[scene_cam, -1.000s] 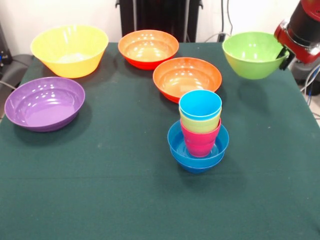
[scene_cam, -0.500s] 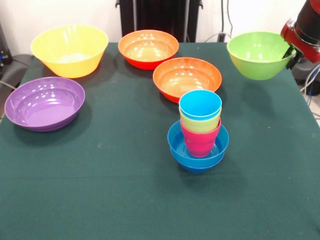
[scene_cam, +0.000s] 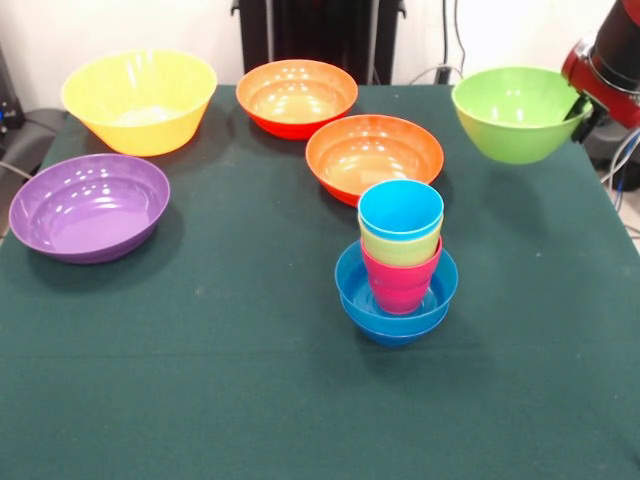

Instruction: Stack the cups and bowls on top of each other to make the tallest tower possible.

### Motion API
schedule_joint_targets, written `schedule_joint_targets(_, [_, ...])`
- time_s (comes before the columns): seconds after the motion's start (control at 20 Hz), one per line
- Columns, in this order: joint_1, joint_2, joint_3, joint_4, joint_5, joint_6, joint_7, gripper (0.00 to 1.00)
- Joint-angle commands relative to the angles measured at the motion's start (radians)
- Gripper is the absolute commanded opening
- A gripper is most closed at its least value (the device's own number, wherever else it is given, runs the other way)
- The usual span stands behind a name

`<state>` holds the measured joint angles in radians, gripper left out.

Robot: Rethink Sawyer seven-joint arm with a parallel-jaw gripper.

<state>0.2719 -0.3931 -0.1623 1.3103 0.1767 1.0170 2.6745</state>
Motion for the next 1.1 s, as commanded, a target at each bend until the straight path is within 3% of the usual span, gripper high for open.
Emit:
schedule_joint_targets(0.05, [-0.078,0.036,0.089,-0.128,-0.096,0.188,-0.159,0.00])
schedule_joint_targets(0.35, [-0.124,0.047,0.094,-0.244,-0.140,0.300,-0.184,0.00])
schedule_joint_targets(0.8, [-0.163,0.007,0.113,-0.327,-0.178,0.444,-0.202,0.00])
schedule_joint_targets(1.1, [-0.185,0.020,0.135,-0.421,-0.192,0.520,-0.219,0.00])
